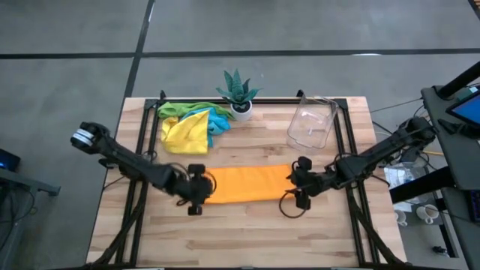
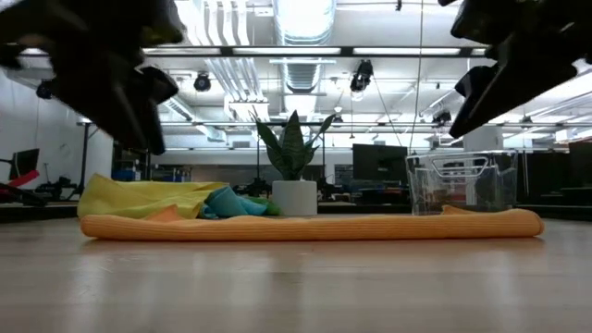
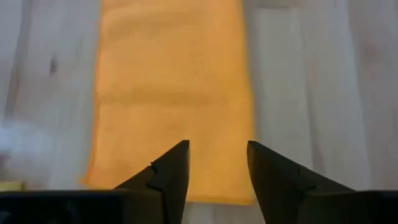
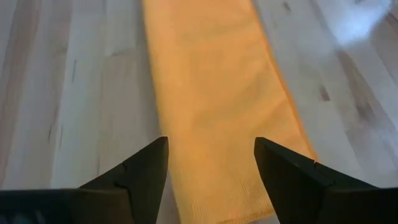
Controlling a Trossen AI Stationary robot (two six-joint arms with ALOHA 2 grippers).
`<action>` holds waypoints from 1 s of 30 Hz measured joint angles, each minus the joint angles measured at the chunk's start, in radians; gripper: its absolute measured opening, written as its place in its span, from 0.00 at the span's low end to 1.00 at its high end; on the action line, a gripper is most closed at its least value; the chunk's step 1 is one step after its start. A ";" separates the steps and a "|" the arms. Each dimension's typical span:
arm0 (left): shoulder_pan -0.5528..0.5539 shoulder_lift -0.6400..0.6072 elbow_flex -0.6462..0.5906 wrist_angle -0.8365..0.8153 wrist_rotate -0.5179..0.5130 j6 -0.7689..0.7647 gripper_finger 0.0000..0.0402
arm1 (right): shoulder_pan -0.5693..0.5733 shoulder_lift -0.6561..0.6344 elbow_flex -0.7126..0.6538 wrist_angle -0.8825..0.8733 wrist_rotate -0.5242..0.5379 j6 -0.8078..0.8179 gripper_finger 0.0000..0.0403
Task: Roll microfiber towels into tight, uniform cylinder then place into a basket
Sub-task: Fold the orange microfiber cloth
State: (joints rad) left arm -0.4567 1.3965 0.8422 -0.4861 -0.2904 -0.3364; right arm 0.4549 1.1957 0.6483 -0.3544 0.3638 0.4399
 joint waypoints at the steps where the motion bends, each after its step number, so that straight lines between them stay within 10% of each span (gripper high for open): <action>1: -0.026 0.019 0.003 0.009 -0.006 0.014 0.36 | 0.007 0.003 0.000 -0.006 0.000 -0.012 0.58; 20: -0.108 0.273 0.030 -0.005 -0.051 -0.001 0.35 | 0.025 0.005 0.000 -0.089 0.001 -0.029 0.58; 30: -0.108 0.258 0.021 -0.064 -0.033 -0.033 0.16 | 0.026 0.219 0.042 -0.132 -0.119 -0.113 0.57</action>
State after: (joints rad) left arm -0.5648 1.6547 0.8627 -0.5499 -0.3233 -0.3698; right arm 0.4813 1.4149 0.6903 -0.4864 0.2448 0.3267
